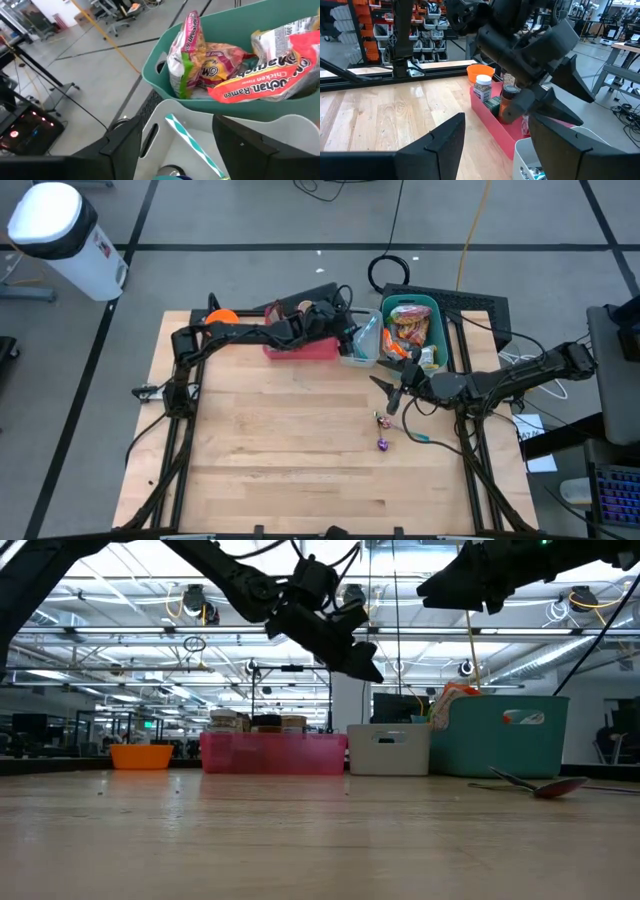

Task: Pick & Place Food Item
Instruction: Put the right purple spoon into the white bin

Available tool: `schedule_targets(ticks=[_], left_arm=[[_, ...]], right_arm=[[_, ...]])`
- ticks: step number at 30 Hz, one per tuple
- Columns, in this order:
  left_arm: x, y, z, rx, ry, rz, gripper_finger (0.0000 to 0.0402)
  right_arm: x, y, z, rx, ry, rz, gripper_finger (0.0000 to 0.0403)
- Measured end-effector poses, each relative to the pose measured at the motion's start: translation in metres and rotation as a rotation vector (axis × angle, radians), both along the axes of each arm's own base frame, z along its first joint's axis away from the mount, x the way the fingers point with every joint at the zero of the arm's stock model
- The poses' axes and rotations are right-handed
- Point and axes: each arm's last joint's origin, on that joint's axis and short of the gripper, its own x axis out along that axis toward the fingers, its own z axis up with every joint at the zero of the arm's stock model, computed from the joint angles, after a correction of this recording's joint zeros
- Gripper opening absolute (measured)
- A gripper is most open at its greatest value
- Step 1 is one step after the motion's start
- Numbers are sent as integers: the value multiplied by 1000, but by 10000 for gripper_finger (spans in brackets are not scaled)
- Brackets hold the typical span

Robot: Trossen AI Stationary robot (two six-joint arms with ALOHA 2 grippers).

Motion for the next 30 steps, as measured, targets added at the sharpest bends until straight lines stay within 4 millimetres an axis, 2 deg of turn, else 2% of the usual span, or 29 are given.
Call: schedule_targets(ticks=[3,7,11,15,17,22,30], left_arm=[[-3,-6,8,-35,5,1,255],[-18,-19,33,-84,38,-3,257],[-45,-27,66,-105,96,-2,257],[-82,-32,101,-189,98,-56,257],[-101,-33,109,-244,86,-111,257],[-154,-39,104,-298,-4,-131,257],[-236,-64,69,-287,-155,-39,257]], right_arm=[[0,0,0,0,0,0,210],[0,0,0,0,1,0,210],[0,0,-1,-2,8,0,210],[0,0,-1,-2,12,3,210],[0,1,-1,0,13,5,210],[0,1,-2,0,16,6,210],[0,1,-2,-1,21,7,210]])
